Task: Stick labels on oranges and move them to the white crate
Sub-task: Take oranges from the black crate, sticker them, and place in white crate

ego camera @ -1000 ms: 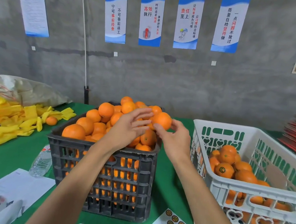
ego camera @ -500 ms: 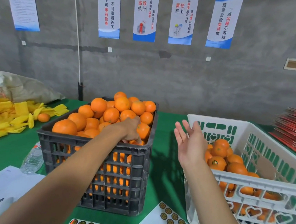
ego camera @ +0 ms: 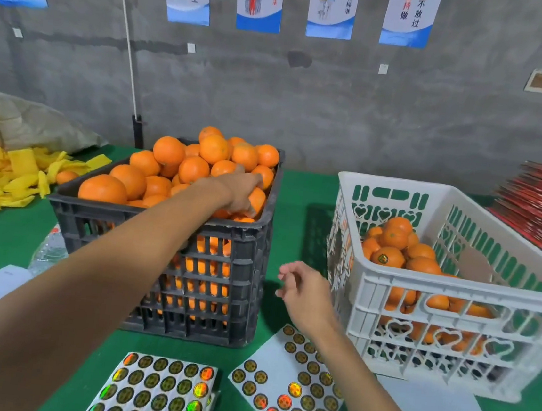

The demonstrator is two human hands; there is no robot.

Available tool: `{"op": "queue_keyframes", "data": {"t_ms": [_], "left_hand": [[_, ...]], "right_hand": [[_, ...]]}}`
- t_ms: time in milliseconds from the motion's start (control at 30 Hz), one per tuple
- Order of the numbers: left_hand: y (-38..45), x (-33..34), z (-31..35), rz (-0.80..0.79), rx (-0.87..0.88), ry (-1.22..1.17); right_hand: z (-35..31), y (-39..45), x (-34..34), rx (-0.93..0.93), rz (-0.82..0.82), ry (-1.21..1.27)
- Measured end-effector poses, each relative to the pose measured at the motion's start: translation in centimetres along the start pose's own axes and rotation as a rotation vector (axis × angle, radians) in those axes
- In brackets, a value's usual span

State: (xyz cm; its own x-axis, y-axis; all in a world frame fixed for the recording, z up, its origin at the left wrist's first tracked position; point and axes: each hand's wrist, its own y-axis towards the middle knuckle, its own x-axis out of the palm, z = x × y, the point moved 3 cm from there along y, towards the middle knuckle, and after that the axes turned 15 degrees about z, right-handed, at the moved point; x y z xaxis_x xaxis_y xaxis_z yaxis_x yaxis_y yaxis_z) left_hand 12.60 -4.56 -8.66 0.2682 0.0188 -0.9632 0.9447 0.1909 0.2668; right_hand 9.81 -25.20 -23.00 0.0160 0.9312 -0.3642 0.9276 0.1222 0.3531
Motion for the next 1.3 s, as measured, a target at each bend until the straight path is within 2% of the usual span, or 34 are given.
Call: {"op": "queue_keyframes", "data": {"t_ms": [100,200,333,433,533,700,1000,1300], "left_hand": [[-0.7,-0.5,0.0,0.046,-0.012,-0.008],[-1.5,-0.8,-0.5,0.101,-0.051,-0.124],[-2.4,-1.8,-0.8,0.217,-0.076,-0.152],[-2.5,-2.3,-0.4,0.083,-0.129,-0.173],[-2.6,-1.6,-0.1,-0.016,-0.181,-0.094],[-2.6,-0.6,-0.8,0.033,-0.210,-0.126],[-3.5,-0.4,-1.2,0.113,-0.260,-0.184],[-3.8,-0.5,-0.9,0.125,-0.228,-0.321]], "right_hand": [[3.5,-1.6,0.2,-0.153,-0.158,-0.457],[6.0,-3.0,0.3,-0.173,-0.252,-0.604],[8.0,-4.0,0.5,-0.190,-0.167,-0.555],[8.9,-4.2,0.7,-0.145,-0.155,-0.517],[9.4,-3.9,0.9,-0.103,-0.158,-0.499],[9.5,-3.2,1.0,-0.079,-0.110,-0.469],[10.3,-3.3,0.9,-0.169,-0.087,-0.537],[11.3,-3.4,0.6,-0.206,-0.180,-0.489]]}}
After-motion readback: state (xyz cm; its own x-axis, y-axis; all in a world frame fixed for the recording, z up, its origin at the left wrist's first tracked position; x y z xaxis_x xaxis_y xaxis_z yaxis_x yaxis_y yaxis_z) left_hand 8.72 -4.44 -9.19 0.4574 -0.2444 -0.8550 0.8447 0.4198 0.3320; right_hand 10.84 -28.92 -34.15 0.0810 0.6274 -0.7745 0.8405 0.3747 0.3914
